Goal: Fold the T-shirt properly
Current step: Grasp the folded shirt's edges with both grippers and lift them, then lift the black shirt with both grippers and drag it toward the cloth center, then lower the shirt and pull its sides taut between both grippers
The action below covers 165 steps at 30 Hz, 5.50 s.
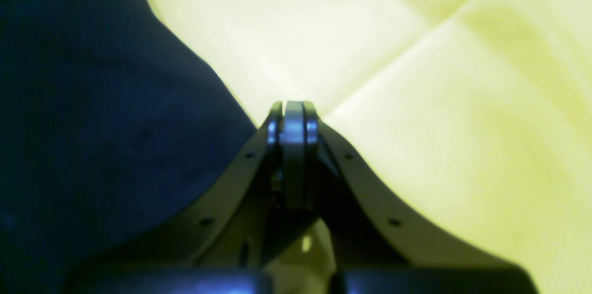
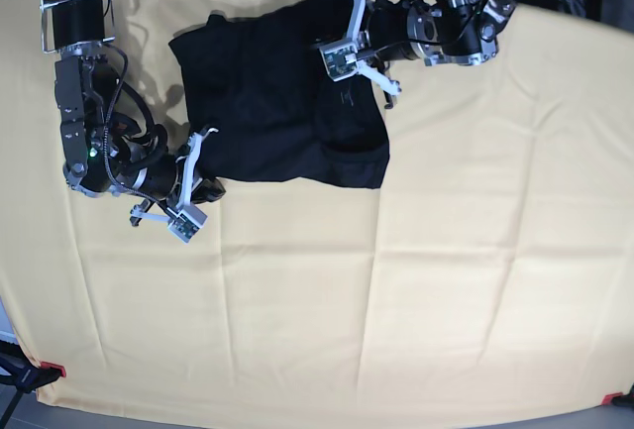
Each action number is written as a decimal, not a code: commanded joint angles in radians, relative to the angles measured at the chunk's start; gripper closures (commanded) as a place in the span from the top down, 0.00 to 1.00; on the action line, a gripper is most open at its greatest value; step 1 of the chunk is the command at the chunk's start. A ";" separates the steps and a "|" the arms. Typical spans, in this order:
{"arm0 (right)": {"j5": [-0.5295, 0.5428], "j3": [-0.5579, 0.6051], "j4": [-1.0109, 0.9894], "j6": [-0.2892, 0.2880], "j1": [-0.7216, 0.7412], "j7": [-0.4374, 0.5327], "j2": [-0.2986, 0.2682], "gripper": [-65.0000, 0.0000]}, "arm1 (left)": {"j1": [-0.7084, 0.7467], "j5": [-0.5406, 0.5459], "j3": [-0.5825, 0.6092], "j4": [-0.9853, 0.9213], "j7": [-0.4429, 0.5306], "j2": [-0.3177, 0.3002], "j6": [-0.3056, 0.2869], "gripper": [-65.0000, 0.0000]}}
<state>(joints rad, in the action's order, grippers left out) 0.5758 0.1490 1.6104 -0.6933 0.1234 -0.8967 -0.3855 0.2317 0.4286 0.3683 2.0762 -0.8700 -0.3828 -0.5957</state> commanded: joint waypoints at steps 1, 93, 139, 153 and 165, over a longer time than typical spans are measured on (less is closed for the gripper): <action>0.010 -0.005 0.002 -0.005 0.021 0.021 -0.013 0.00 | -0.013 0.016 0.013 0.001 0.021 -0.003 -0.011 0.00; 0.038 -0.097 0.370 -0.005 -0.350 0.070 -0.094 0.00 | -0.412 0.011 0.311 -0.306 0.154 -0.301 -0.102 0.00; -0.106 -0.117 0.575 0.204 -0.551 0.044 -0.014 0.00 | -0.673 0.417 0.357 -0.285 0.006 -0.232 -0.102 0.00; 0.124 -0.115 0.551 -0.003 -0.514 0.047 0.042 0.00 | -0.636 0.204 0.357 -0.285 0.109 -0.214 -0.084 0.00; -0.192 -0.118 0.392 0.140 -0.512 -0.014 -0.023 0.00 | -0.616 0.055 0.357 -0.441 0.216 -0.222 -0.102 0.00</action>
<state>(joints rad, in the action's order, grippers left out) 0.4133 0.0422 1.9945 -0.5529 -0.3908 -0.8986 -0.3939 -0.3622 0.4984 0.7326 1.6272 -0.6334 -0.5934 -0.6937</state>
